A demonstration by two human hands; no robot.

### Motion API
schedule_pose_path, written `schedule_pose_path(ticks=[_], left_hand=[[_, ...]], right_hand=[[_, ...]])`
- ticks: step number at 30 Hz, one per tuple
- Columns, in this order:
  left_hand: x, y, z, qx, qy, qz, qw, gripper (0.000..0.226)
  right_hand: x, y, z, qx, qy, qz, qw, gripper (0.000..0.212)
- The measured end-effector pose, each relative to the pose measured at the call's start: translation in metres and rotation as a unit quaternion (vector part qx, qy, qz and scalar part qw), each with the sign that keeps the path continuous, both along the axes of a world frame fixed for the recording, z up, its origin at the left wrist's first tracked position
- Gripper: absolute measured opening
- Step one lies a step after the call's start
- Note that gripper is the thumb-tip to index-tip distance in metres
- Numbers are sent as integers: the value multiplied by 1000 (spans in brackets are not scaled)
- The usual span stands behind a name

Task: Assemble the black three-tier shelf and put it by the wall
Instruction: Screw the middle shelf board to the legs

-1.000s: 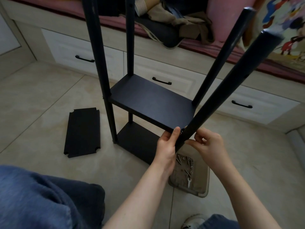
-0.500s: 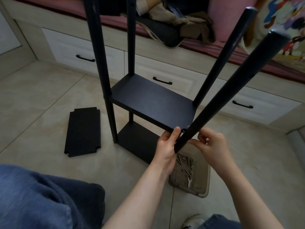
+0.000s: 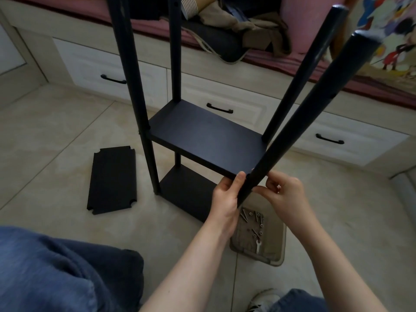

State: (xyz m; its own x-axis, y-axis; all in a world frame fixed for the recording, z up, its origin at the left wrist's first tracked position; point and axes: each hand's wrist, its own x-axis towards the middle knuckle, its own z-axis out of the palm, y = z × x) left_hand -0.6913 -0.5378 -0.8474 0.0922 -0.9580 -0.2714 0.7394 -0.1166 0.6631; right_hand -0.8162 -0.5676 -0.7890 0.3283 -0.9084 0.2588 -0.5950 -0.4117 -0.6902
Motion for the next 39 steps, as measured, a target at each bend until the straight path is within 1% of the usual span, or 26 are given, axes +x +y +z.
schedule_pose_path(ticks=[6, 10, 13, 14, 15, 16, 17, 18, 19, 20, 21, 22, 23, 25, 28, 30, 32, 33, 34, 36, 37, 39], left_hand=[[2, 3, 2, 14, -37, -7, 999, 45], [6, 5, 8, 29, -74, -11, 997, 35], [10, 8, 16, 52, -138, -18, 989, 25], [11, 9, 19, 67, -175, -7, 982, 22], [11, 12, 21, 86, -231, 19, 969, 21], [11, 14, 20, 103, -316, 60, 941, 25], [11, 17, 20, 108, -424, 112, 892, 31], [12, 21, 20, 85, -533, 156, 827, 37], [12, 24, 21, 35, -622, 180, 762, 41], [12, 24, 21, -21, -684, 182, 706, 44], [11, 22, 22, -68, -722, 166, 668, 46], [12, 19, 23, -98, -742, 143, 648, 48], [13, 15, 24, -112, -751, 122, 639, 49], [16, 9, 27, -124, -754, 100, 637, 47], [22, 4, 30, -137, -748, 82, 644, 40], [23, 2, 31, -145, -745, 73, 647, 36], [23, 1, 31, -147, -740, 65, 653, 34], [24, 1, 31, -147, -739, 63, 655, 33], [24, 1, 31, -148, -738, 62, 656, 34], [26, 0, 32, -158, -737, 59, 655, 35], [26, -1, 32, -165, -735, 56, 655, 37], [26, -1, 33, -176, -733, 46, 656, 42]], right_hand=[[0, 0, 1, 15, -8, 2, 1000, 33], [-1, -2, 0, 39, -17, 2, 999, 42], [-3, -6, -1, 57, -31, 3, 998, 45], [-3, -7, -1, 63, -33, 2, 997, 42], [-3, -7, -2, 74, -36, 0, 997, 38], [-3, -8, -2, 89, -38, -6, 995, 35], [-3, -9, -3, 104, -39, -13, 994, 34], [-3, -10, -4, 117, -41, -21, 992, 34], [-3, -11, -4, 125, -43, -23, 991, 34], [-3, -11, -3, 129, -49, -21, 990, 35], [-3, -12, -2, 131, -57, -14, 990, 37], [-4, -13, -1, 133, -66, -7, 989, 40], [-4, -13, -1, 134, -72, -1, 988, 41], [-4, -12, -1, 135, -78, 6, 988, 41], [-5, -13, -3, 141, -74, 17, 987, 38], [-12, -16, -4, 183, -109, 37, 976, 34], [-20, -18, -5, 247, -182, 23, 952, 24], [-22, -19, -8, 266, -219, -11, 939, 16], [-22, -21, -13, 280, -250, -54, 925, 15], [-17, -24, -21, 320, -285, -116, 896, 28], [-12, -25, -24, 349, -295, -119, 881, 34], [-2, -25, -29, 400, -310, -88, 858, 41]])
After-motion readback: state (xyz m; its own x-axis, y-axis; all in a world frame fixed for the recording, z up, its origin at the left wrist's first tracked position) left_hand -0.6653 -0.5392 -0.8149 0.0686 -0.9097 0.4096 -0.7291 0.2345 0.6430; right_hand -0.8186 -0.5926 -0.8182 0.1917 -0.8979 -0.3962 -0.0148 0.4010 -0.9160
